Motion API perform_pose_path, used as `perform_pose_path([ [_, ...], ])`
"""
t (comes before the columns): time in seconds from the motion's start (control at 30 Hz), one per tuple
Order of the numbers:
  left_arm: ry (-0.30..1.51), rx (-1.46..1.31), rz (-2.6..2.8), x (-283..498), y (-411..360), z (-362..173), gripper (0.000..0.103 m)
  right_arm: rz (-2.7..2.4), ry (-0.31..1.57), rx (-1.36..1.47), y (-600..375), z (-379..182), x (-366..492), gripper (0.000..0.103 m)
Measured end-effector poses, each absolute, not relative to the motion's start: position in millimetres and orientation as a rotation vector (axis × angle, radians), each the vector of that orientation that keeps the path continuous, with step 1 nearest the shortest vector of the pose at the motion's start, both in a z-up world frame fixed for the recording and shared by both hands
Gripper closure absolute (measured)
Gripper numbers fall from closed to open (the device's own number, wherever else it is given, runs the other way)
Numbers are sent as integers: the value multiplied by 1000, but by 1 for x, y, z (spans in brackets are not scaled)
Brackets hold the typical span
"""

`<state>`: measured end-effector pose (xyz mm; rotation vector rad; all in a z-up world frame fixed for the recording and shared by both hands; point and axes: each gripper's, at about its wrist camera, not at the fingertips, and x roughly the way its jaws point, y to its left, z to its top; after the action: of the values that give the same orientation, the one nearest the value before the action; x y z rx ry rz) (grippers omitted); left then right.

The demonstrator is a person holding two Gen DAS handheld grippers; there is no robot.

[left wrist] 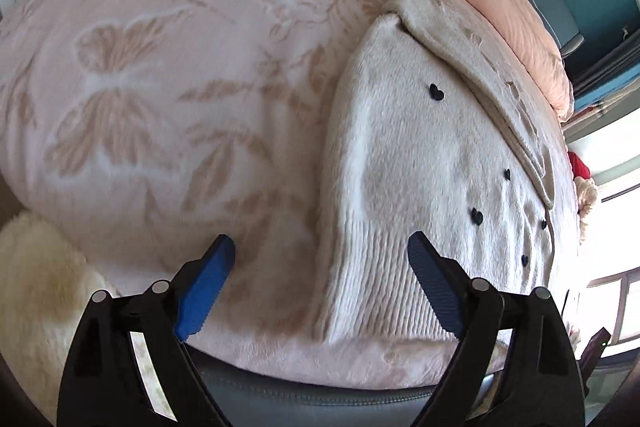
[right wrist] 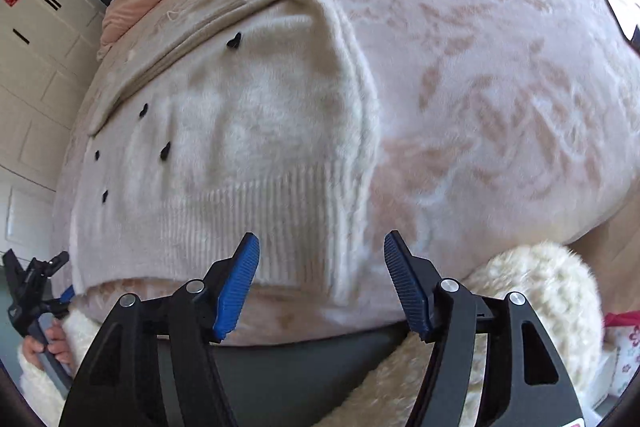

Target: Fold small clothes

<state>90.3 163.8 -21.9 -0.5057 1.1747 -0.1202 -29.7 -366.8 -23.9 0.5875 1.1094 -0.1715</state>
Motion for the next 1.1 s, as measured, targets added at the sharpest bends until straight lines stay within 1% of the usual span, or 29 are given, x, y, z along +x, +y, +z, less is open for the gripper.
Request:
perform_pose_path([
  [0.07, 1151, -518, -134, 84, 157, -24, 10, -135, 1098, 641, -356, -32, -29, 37],
  [0.17, 1141, -494, -136, 90, 141, -24, 8, -138, 1059, 659, -348, -35, -21, 28],
  [0.23, 1151, -495, -136, 95, 134, -23, 8, -145, 1034, 680, -346, -34, -16, 28],
  [0.27, 1148, -502, -150, 97, 131, -21, 16, -145, 1024, 691, -347, -33, -14, 29],
  [0.3, 1150, -510, -167, 99, 129, -21, 36, -140, 1015, 690, -347, -32, -12, 39],
  [0.33, 1168, -522, -183, 102, 127, -21, 48, -129, 1019, 685, -348, -30, -8, 47],
  [0.37, 1192, -547, -199, 105, 127, -23, 68, -118, 1030, 682, -348, -29, -5, 67],
  [0.4, 1218, -582, -199, 106, 129, -25, 85, -103, 1039, 693, -351, -28, -1, 90],
  [0.43, 1232, -614, -193, 106, 132, -26, 94, -87, 1039, 718, -353, -26, -1, 89],
  [0.5, 1224, -648, -191, 103, 138, -19, 95, -66, 995, 729, -357, -10, -2, 91],
  [0.6, 1178, -640, -225, 94, 144, 7, 96, -18, 941, 726, -360, 20, -11, 92],
  [0.73, 1154, -615, -277, 77, 151, 36, 97, 19, 956, 659, -363, 49, -22, 93],
  [0.93, 1213, -528, -334, 30, 151, 53, 97, 67, 1126, 471, -362, 57, -60, 94],
  [1.1, 1332, -433, -348, -34, 155, 47, 97, 145, 1332, 372, -340, 38, -126, 94],
])
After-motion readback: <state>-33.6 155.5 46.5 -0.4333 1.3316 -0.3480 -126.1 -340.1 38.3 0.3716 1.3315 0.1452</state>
